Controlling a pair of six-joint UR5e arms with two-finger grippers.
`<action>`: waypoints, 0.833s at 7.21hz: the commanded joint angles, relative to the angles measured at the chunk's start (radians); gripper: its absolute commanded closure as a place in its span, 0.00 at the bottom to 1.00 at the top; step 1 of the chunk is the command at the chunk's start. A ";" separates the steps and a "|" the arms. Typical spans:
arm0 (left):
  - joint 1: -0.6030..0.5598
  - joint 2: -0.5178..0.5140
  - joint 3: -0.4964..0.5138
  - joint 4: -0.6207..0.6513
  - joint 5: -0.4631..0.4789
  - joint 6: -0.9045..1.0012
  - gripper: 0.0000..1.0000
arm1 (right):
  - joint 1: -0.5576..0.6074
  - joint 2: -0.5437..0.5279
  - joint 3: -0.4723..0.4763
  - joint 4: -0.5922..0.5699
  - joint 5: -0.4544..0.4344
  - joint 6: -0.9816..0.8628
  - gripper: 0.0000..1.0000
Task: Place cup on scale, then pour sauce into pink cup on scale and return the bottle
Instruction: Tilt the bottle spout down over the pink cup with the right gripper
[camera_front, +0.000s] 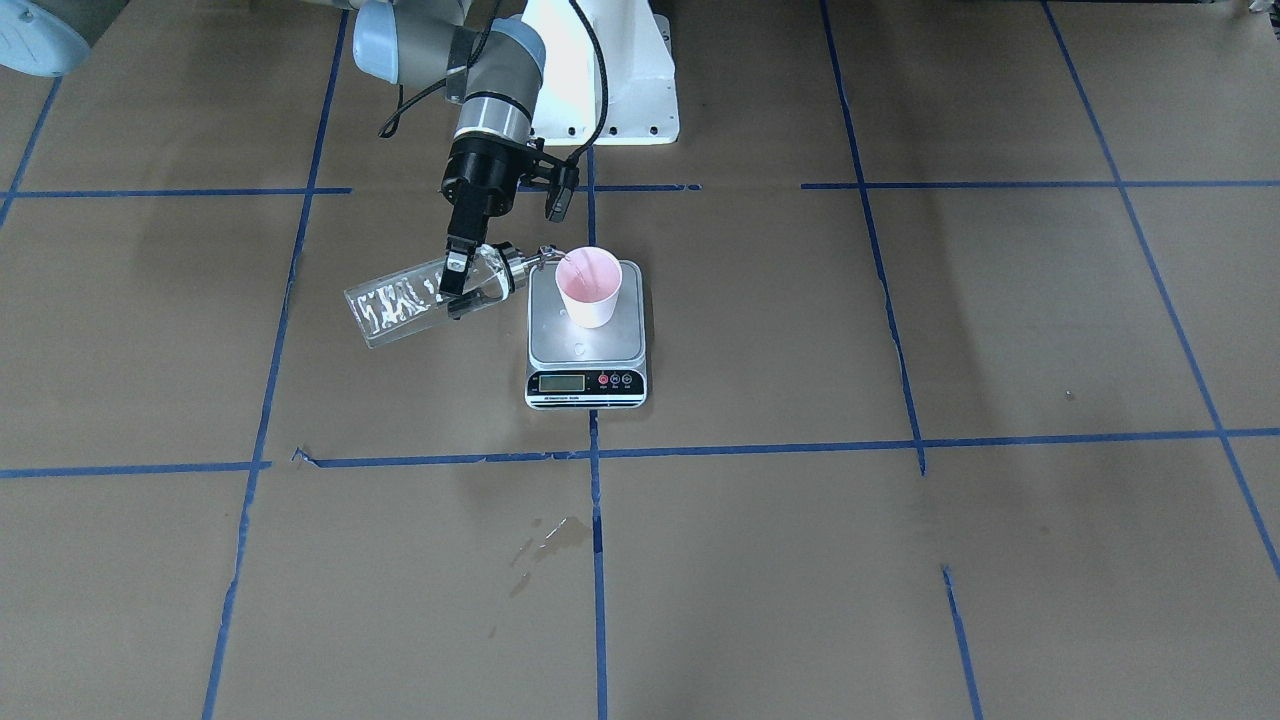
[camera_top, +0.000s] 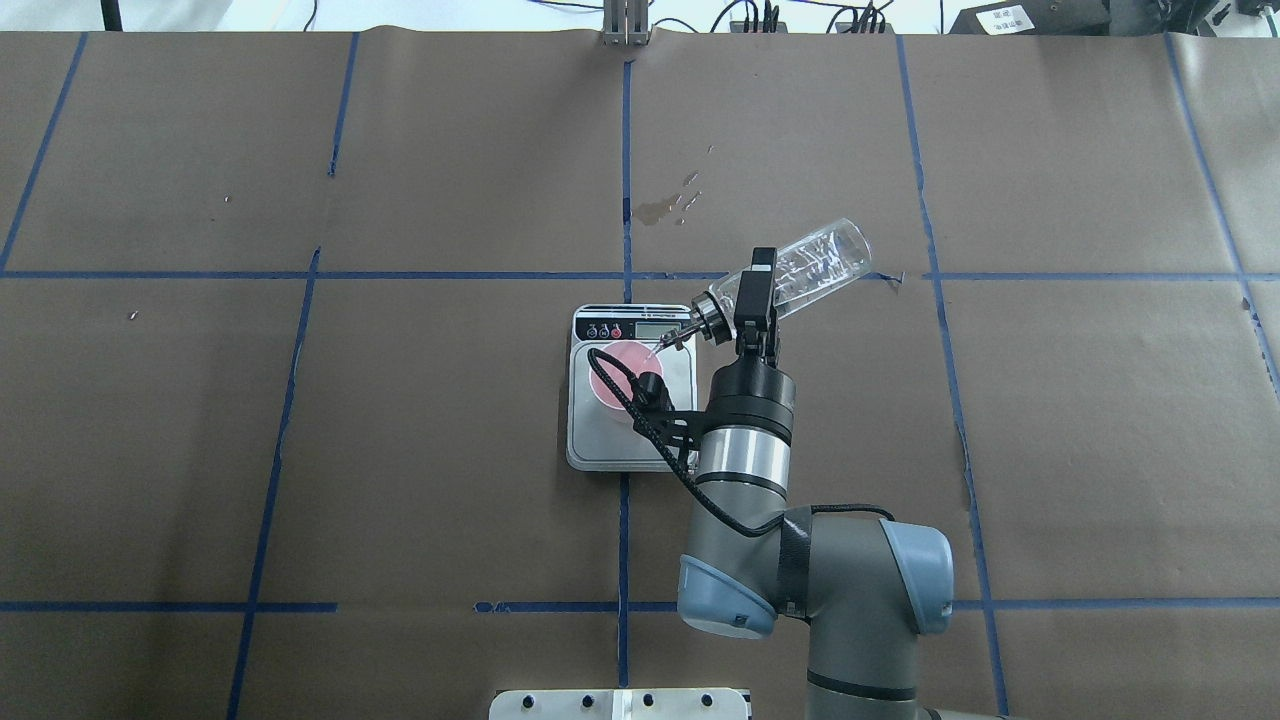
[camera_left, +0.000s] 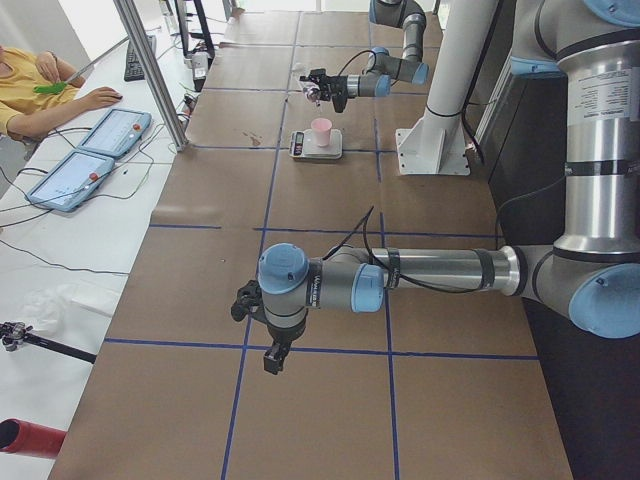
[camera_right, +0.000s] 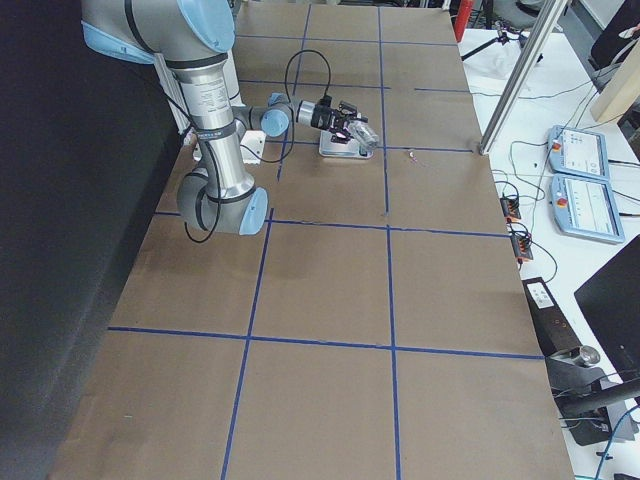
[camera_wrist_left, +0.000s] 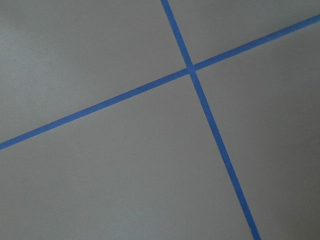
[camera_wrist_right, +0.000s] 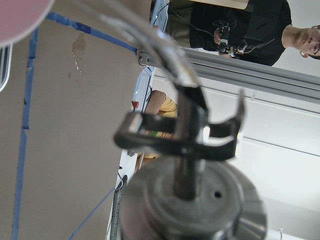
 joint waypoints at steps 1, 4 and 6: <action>0.000 0.000 -0.002 0.000 0.000 0.000 0.00 | 0.001 -0.002 0.000 0.000 -0.002 0.000 1.00; 0.000 -0.001 -0.002 0.000 0.000 0.000 0.00 | 0.003 -0.003 0.000 0.000 -0.002 0.000 1.00; 0.000 0.000 0.000 -0.002 0.000 0.000 0.00 | 0.004 0.005 0.009 0.011 0.000 0.014 1.00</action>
